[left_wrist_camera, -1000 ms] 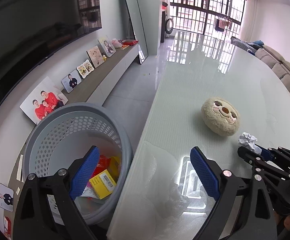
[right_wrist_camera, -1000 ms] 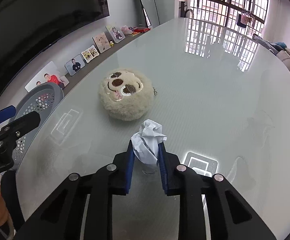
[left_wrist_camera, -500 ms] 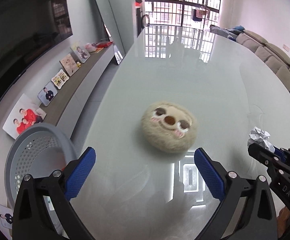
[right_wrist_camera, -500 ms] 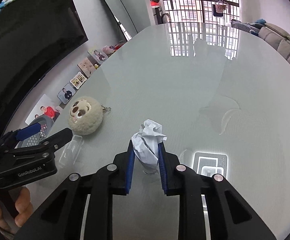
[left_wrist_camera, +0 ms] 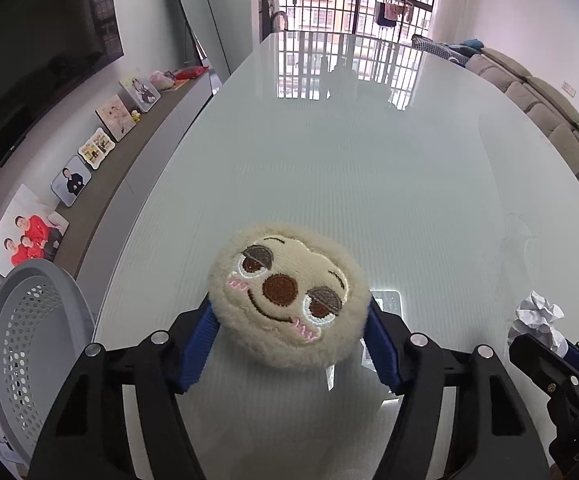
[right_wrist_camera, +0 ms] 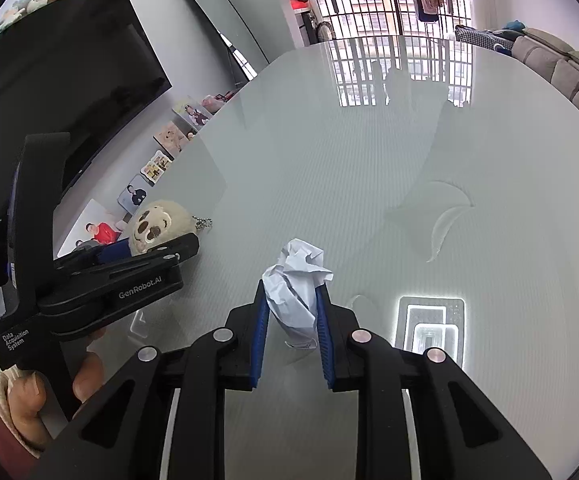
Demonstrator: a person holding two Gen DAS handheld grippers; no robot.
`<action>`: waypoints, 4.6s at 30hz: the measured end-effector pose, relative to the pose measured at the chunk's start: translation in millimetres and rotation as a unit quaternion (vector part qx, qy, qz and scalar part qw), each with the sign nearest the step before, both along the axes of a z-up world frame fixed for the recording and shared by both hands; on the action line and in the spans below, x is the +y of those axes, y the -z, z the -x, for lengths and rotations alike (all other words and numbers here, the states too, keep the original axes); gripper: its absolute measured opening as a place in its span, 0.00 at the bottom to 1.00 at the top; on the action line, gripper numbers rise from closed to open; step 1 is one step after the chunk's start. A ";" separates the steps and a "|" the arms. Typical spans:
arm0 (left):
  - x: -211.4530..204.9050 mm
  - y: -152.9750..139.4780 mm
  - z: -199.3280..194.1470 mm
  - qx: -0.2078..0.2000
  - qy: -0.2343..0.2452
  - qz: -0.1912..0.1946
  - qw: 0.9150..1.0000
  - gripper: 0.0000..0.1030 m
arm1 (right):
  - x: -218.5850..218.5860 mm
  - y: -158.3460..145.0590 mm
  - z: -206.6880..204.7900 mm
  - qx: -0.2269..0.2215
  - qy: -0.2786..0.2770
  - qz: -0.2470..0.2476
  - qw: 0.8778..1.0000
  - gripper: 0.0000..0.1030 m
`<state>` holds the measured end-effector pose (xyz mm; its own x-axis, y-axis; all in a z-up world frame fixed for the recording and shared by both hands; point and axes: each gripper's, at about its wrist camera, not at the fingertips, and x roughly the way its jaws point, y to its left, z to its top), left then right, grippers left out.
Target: Collect trash
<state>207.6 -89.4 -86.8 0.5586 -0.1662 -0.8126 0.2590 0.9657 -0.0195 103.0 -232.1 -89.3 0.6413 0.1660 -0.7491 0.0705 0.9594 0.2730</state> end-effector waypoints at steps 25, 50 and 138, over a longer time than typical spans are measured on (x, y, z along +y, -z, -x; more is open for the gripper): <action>228.2 -38.9 100.8 -0.070 -0.169 -0.024 0.983 0.61 | 215.4 -20.2 -24.1 -0.018 -0.218 0.025 0.976 0.21; 303.3 7.6 81.9 -0.027 -0.235 -0.025 0.971 0.77 | 308.6 5.1 -56.1 -0.010 -0.275 0.051 0.960 0.54; 309.4 -16.8 107.8 -0.023 -0.318 -0.064 0.946 0.94 | 298.3 -2.5 -41.6 -0.023 -0.233 0.064 0.970 0.58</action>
